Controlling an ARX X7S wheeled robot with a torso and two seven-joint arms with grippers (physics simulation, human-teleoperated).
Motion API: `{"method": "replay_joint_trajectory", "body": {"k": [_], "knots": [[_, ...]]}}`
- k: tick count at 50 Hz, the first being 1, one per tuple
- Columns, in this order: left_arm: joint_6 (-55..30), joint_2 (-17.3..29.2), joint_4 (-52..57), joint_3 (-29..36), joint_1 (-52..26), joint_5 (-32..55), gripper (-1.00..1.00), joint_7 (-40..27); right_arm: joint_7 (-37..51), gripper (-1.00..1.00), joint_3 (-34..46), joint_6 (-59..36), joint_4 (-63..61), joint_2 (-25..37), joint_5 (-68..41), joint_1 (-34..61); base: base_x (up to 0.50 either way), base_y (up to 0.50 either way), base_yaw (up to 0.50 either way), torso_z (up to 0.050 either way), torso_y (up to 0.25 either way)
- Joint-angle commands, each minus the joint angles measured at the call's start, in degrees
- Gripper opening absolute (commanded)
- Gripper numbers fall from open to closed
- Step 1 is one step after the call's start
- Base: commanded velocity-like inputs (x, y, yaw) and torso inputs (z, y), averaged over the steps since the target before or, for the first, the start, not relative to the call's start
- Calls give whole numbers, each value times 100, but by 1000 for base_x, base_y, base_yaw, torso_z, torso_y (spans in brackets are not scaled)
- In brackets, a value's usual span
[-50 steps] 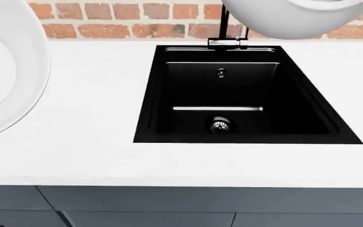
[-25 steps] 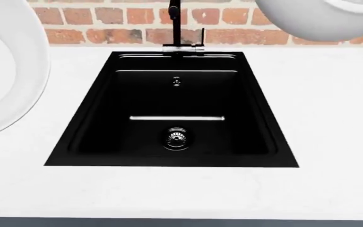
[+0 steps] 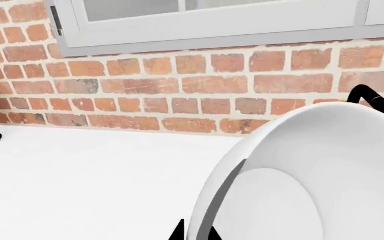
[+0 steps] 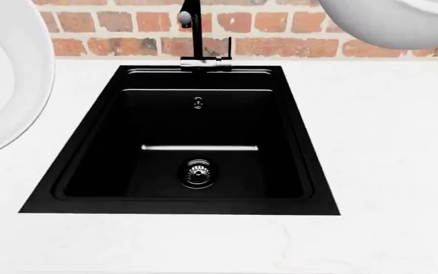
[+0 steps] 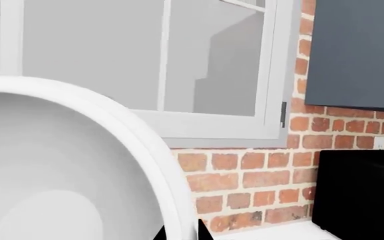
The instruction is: Stack the bowls in the sink.
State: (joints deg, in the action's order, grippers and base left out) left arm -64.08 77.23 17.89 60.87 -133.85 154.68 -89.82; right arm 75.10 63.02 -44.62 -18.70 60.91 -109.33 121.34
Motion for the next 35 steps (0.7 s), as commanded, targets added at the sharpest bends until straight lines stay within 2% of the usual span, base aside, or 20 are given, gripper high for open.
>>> {"method": "replay_joint_trajectory", "body": {"k": [1, 7, 17, 35], "knots": [[-39, 7, -71, -53, -112, -44, -100, -17, 29, -100, -24, -243, 71, -82, 73, 133, -4, 500, 0, 0, 0], [-68, -37, -130, -95, -113, -97, -100, -17, -23, -100, -48, -227, 84, -97, 40, 92, -3, 368, 0, 0, 0], [-83, -140, -223, -149, -113, -255, -100, -17, 140, -100, -123, -205, 66, 83, 15, 98, 29, 0, 0, 0, 1], [-208, -134, -363, -277, -114, -403, -100, -18, 304, -100, -178, -403, 19, 193, -85, 188, 498, -53, 0, 0, 1]]}}
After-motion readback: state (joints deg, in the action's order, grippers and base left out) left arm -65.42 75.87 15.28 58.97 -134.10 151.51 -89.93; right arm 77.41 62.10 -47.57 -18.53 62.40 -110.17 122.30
